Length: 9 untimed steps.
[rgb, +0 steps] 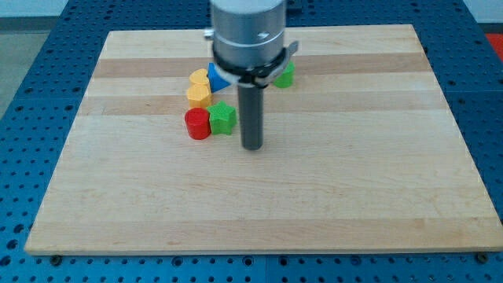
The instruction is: Push the blue cube close to the red star
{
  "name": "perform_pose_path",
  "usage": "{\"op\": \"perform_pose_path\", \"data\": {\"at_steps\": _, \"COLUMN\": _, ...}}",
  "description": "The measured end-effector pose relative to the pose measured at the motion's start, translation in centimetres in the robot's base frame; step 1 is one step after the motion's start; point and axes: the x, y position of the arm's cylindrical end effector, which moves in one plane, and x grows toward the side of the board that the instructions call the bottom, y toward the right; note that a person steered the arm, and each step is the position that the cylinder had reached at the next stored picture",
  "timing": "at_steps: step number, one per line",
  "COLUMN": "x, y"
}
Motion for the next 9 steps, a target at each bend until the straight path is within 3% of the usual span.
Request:
{"op": "perform_pose_path", "data": {"at_steps": 2, "x": 0.1, "y": -12.3}}
{"op": "perform_pose_path", "data": {"at_steps": 3, "x": -3.2, "y": -16.6}}
{"op": "perform_pose_path", "data": {"at_steps": 6, "x": -17.4, "y": -14.9}}
{"op": "perform_pose_path", "data": {"at_steps": 9, "x": -18.5, "y": -6.8}}
